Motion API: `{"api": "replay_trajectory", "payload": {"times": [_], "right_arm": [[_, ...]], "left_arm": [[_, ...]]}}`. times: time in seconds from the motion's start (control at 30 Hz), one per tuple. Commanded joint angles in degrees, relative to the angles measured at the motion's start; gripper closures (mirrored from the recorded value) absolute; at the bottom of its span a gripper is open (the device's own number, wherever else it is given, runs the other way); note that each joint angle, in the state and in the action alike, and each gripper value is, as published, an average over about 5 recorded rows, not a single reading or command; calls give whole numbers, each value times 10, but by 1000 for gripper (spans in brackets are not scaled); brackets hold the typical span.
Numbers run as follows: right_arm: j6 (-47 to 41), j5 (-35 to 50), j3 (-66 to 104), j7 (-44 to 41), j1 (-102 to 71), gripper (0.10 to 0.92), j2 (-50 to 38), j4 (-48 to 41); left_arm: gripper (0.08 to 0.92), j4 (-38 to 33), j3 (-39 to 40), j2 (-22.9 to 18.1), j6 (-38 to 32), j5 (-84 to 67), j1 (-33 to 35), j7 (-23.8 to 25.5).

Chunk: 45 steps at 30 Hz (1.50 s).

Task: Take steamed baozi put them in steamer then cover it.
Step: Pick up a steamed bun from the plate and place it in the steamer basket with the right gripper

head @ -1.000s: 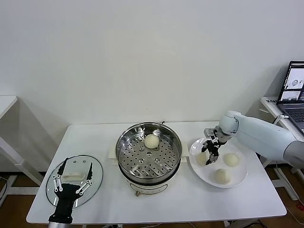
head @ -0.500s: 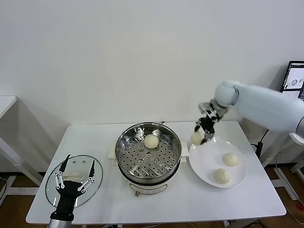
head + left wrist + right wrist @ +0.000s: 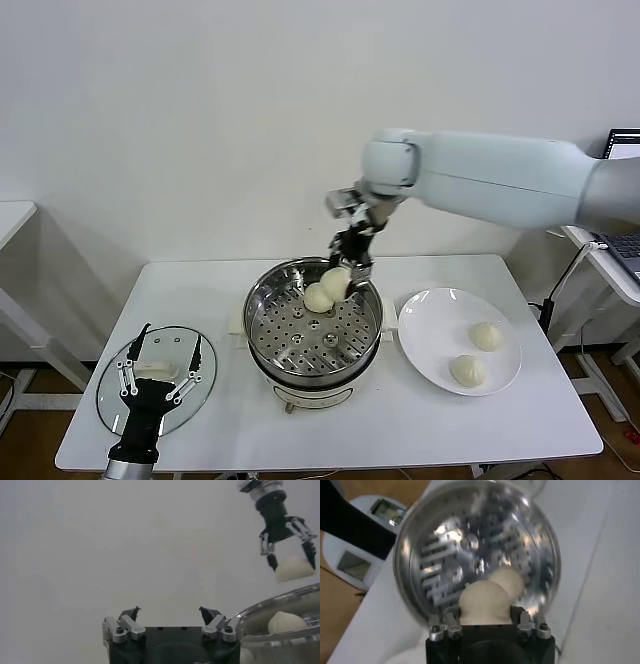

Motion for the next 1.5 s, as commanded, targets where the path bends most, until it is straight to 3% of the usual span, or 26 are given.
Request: {"api": "replay_trajectory", "payload": {"times": [0.03, 0.8, 1.07, 1.3, 1.5], "right_arm": [[-47, 52, -33, 85, -12, 355, 106, -1], [-57, 23, -39, 120, -79, 353, 148, -49], [-55, 17, -29, 120, -86, 283, 138, -45], [-50, -9, -2, 98, -53, 205, 52, 16], [-5, -95, 48, 7, -9, 203, -114, 72]], "left_arm": [[177, 1, 1, -1, -1, 0, -2, -1], [177, 6, -1, -2, -1, -2, -8, -2], [177, 5, -5, -4, -2, -2, -6, -2], [177, 2, -6, -4, -1, -2, -5, -2], [177, 4, 1, -3, 0, -1, -8, -2]]}}
